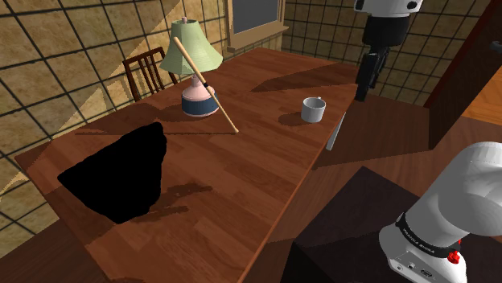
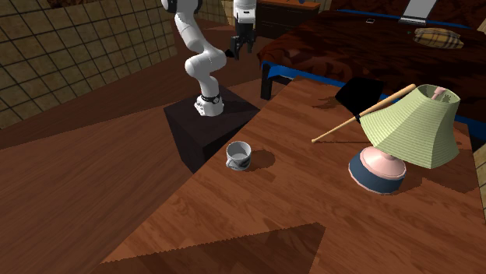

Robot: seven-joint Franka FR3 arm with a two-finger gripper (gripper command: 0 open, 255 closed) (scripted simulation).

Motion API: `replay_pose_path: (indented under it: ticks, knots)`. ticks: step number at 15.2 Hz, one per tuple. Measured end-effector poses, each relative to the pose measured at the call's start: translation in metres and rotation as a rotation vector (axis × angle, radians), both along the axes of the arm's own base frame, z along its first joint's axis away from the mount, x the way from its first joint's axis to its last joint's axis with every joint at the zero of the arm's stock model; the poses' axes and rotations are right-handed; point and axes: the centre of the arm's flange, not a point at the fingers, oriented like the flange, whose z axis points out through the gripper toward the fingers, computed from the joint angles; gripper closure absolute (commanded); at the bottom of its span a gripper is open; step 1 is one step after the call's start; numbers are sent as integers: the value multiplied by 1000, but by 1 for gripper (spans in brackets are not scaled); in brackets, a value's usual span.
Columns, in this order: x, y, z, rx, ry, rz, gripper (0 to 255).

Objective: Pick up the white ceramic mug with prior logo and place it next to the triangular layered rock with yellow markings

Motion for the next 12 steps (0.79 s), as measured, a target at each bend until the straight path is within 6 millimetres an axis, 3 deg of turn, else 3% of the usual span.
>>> replay_pose_path:
  ticks: [4, 12]
  knots:
    - [17, -9, -16, -5, -3, -8, 0]
    - [82, -60, -77, -24, -18, -39, 0]
